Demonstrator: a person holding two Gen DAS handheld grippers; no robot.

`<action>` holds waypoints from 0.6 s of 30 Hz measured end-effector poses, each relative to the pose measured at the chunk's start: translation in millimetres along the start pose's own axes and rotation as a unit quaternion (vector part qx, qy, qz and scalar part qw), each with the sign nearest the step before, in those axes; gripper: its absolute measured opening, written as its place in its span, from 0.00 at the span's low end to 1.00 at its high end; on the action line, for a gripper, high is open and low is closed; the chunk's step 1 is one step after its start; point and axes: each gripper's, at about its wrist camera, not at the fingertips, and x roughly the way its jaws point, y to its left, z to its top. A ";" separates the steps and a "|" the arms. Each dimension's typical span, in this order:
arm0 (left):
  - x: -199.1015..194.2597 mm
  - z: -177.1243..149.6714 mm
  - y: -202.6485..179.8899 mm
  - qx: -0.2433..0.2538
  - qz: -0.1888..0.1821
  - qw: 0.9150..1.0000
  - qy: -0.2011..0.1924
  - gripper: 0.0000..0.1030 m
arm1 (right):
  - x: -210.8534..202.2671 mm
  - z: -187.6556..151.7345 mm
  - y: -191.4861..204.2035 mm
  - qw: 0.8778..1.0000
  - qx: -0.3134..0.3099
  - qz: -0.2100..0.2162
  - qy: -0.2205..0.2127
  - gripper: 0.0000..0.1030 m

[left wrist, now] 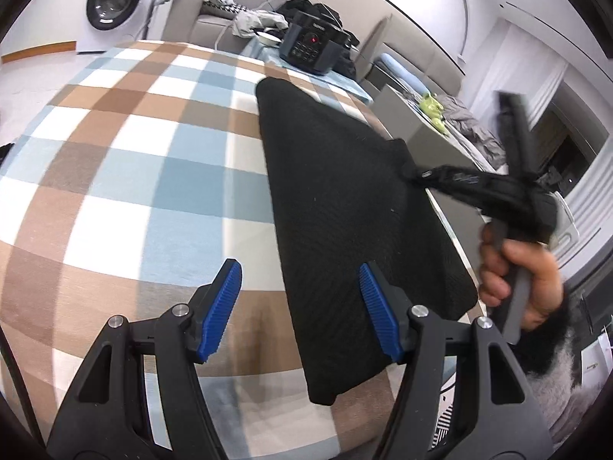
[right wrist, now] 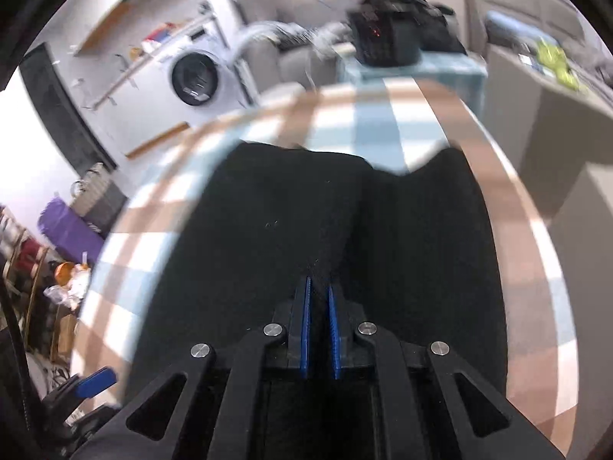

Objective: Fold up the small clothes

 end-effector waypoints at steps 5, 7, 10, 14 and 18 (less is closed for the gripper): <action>11.4 -11.4 -6.9 0.017 0.015 1.000 0.021 0.59 | 3.1 -17.1 -22.7 0.998 0.050 0.039 0.025 0.20; 15.2 -14.6 -2.9 0.012 0.025 0.999 0.028 0.59 | -3.6 -30.1 -22.1 0.996 0.060 0.066 0.024 0.32; 17.6 -18.5 4.8 0.002 0.025 0.999 0.034 0.59 | -20.9 -57.5 -21.6 0.991 0.069 0.113 0.025 0.40; 20.4 -20.1 10.5 -0.004 0.025 0.999 0.039 0.59 | -34.5 -92.2 -17.5 0.989 0.062 0.131 0.029 0.40; 20.9 -18.9 9.4 0.001 0.024 0.999 0.039 0.59 | -37.0 -105.6 -7.8 0.991 0.036 0.124 0.018 0.25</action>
